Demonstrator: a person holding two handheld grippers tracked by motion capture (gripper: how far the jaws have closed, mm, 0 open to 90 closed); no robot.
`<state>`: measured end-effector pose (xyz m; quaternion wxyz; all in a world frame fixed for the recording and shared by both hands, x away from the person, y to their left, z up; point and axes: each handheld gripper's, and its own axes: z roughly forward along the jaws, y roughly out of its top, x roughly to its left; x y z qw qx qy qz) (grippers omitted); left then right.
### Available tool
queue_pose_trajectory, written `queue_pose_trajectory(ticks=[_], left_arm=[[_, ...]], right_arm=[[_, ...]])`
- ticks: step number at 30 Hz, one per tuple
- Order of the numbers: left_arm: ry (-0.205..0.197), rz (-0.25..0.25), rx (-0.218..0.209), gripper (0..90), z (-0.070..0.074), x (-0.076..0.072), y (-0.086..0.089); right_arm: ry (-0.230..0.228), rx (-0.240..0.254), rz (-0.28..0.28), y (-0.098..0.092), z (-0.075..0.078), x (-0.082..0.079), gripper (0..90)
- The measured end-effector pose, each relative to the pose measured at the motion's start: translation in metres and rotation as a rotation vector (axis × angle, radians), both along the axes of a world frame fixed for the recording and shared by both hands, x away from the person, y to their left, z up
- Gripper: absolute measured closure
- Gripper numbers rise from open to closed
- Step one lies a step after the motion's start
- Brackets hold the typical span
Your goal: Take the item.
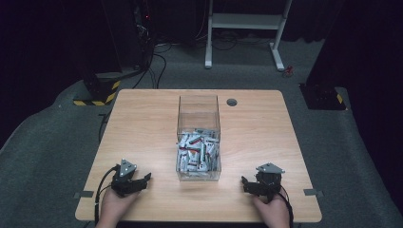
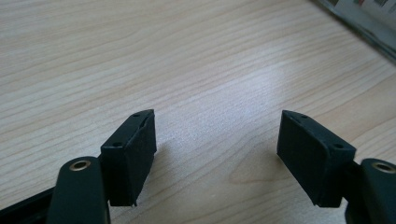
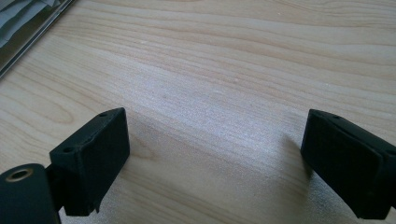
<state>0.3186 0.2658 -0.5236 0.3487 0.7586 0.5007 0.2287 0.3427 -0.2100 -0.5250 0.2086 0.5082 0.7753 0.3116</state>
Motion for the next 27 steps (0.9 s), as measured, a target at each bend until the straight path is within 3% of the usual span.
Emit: queue_pose_trajectory(ticks=[11, 19, 27], left_arm=[[-0.046, -0.009, -0.048, 31.5, 0.009, -0.006, -0.001], [-0.065, -0.005, -0.107, 31.8, 0.014, -0.008, -0.001], [-0.084, -0.007, -0.109, 31.7, 0.018, -0.011, -0.003]], right_arm=[[0.001, 0.000, 0.002, 0.000, 0.000, 0.000, 7.8], [0.000, -0.003, 0.009, 0.000, 0.000, 0.000, 7.8], [-0.001, -0.004, 0.014, 0.000, 0.000, 0.000, 7.8]])
